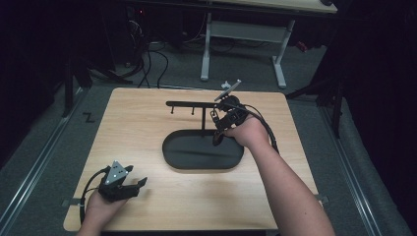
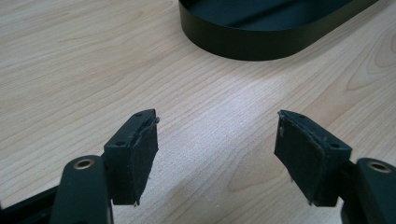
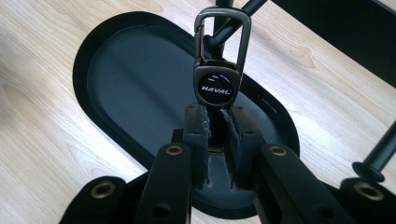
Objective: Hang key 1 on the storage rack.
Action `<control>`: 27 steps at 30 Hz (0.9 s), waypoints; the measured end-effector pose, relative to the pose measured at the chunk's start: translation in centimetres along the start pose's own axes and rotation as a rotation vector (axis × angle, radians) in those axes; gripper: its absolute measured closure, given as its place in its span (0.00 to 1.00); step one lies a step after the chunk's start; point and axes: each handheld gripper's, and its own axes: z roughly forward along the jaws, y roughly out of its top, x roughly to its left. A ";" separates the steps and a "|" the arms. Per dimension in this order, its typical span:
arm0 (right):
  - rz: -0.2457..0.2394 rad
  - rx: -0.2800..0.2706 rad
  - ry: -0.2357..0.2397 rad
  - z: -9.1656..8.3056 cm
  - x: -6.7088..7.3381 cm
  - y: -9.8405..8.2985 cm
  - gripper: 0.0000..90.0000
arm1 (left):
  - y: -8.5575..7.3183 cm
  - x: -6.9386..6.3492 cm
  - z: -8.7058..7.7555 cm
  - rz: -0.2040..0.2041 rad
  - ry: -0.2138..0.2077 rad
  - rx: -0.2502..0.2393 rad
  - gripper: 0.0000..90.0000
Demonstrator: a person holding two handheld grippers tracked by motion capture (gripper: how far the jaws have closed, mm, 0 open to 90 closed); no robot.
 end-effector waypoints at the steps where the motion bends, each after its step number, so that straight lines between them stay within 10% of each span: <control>1: 0.000 0.000 0.000 0.0 0.0 0.0 0.89 | 0.0 0.0 0.0 0.000 0.000 0.000 0.34; 27: -0.016 -0.058 -0.001 -0.5 0.8 -1.0 0.81 | 0.0 0.0 0.1 -0.003 0.001 -0.009 0.34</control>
